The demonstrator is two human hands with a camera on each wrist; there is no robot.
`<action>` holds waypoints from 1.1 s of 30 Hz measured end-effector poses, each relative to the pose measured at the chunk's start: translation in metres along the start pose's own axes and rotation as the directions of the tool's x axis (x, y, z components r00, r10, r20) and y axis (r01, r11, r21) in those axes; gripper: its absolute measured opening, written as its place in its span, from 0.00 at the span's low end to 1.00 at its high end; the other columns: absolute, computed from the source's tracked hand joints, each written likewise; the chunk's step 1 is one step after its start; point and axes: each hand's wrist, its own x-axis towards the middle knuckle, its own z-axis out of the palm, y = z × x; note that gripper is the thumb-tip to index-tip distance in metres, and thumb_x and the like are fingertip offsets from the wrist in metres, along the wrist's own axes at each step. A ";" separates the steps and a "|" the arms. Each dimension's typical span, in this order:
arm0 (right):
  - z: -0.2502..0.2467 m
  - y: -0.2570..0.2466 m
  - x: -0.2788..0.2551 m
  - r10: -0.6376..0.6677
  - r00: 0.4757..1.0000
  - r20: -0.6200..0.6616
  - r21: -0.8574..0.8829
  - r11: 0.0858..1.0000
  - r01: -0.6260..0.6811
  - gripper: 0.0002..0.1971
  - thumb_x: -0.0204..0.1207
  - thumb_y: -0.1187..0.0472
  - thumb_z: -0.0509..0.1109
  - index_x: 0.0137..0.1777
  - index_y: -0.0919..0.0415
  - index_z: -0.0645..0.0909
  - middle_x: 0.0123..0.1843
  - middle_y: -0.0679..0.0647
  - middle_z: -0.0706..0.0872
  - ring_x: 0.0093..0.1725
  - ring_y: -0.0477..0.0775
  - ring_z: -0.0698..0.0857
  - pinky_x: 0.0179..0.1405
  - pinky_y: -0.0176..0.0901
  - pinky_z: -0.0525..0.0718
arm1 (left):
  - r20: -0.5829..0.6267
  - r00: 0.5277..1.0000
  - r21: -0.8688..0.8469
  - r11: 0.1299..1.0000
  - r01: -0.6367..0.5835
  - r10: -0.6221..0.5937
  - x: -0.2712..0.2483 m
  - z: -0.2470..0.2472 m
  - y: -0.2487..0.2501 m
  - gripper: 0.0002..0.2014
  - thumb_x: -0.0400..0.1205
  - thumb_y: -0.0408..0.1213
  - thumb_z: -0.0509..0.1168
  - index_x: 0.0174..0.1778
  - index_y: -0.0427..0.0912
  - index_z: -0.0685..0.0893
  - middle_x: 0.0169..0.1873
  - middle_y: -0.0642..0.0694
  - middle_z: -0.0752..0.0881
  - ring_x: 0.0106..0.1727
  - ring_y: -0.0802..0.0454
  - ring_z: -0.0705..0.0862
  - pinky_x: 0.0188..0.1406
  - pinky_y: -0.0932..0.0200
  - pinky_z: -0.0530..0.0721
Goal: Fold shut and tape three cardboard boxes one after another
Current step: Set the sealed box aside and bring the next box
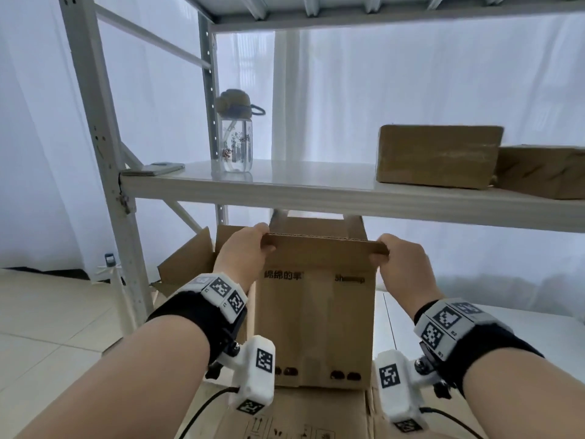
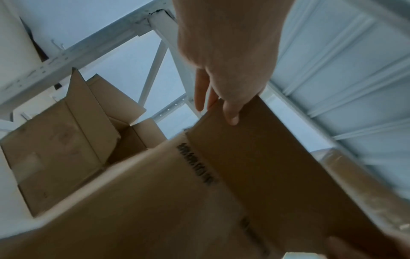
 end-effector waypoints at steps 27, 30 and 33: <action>0.124 0.058 0.049 -0.026 0.980 0.197 -0.640 0.753 0.149 0.19 0.76 0.76 0.55 0.63 0.64 0.78 0.31 0.52 0.66 0.36 0.57 0.72 0.28 0.42 0.63 | 0.097 0.991 0.220 0.973 0.073 -0.096 0.064 0.149 -0.072 0.19 0.87 0.28 0.51 0.73 0.38 0.76 0.67 0.35 0.80 0.66 0.37 0.78 0.64 0.48 0.76; 0.122 0.051 0.055 -0.027 0.974 0.226 -0.655 0.736 0.172 0.15 0.77 0.77 0.54 0.55 0.67 0.80 0.31 0.53 0.68 0.33 0.56 0.72 0.32 0.43 0.66 | 0.161 0.979 0.277 0.958 0.078 -0.126 0.071 0.142 -0.066 0.21 0.87 0.27 0.50 0.76 0.38 0.71 0.70 0.35 0.77 0.69 0.37 0.76 0.66 0.49 0.74; 0.125 0.047 0.050 -0.092 0.952 0.292 -0.630 0.730 0.264 0.14 0.80 0.76 0.53 0.60 0.70 0.75 0.36 0.55 0.74 0.35 0.58 0.75 0.35 0.45 0.68 | 0.197 0.973 0.338 0.940 0.051 -0.123 0.064 0.137 -0.075 0.24 0.86 0.25 0.47 0.79 0.40 0.65 0.72 0.37 0.75 0.69 0.39 0.76 0.67 0.49 0.72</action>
